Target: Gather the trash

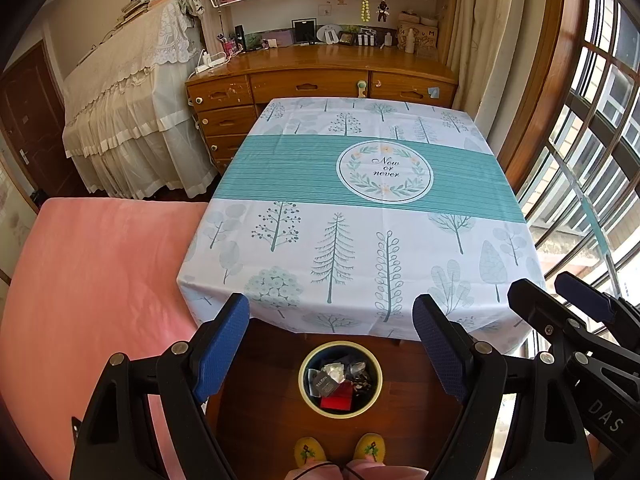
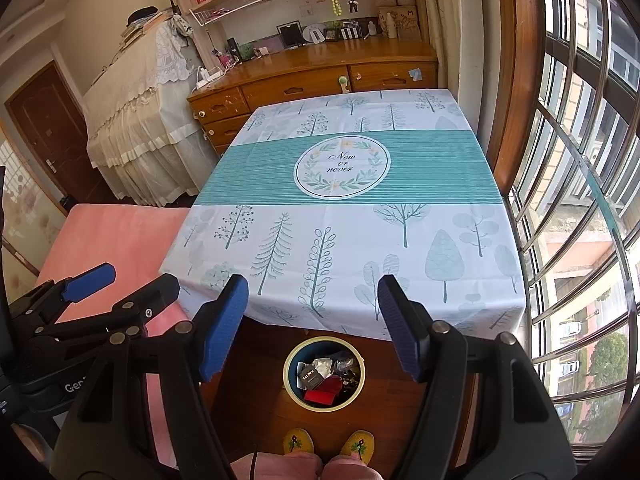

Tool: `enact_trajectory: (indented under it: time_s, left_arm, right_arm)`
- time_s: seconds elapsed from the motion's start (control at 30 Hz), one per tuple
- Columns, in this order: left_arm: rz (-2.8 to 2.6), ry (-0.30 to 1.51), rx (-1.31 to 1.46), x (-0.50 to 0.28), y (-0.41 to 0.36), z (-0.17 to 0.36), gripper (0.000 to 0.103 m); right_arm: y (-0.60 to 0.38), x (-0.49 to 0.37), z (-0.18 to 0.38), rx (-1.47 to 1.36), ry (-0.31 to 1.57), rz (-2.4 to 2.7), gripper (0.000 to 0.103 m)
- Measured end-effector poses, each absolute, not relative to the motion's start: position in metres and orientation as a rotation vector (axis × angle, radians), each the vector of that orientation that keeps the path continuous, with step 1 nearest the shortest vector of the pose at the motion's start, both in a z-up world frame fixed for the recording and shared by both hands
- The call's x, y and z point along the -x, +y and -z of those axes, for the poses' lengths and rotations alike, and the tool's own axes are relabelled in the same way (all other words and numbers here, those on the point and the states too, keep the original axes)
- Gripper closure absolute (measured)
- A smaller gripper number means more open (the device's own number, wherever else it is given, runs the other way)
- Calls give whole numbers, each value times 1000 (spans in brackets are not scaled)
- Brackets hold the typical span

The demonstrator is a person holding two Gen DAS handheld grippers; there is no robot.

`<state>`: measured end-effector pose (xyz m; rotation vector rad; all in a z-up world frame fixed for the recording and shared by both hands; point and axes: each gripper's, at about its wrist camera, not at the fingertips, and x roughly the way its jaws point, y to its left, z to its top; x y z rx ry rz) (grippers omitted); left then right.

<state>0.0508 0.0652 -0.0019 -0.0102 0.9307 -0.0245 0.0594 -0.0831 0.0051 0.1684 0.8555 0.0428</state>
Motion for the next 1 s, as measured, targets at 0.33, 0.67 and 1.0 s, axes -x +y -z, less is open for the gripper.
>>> enact_trajectory:
  time_s: [0.33,0.67,1.0]
  left_arm:
    - [5,949,11,-42,80,14,18]
    - [-32,987,10,-28,121,31,18]
    - [-74,1031,19,-23,152,47,18]
  right_arm:
    - [-77,-56,8,-171,870,-55,38]
    - [-58,-55,30,-170,907,-96,38]
    - [-45,-69,50,-158,953,-155,38]
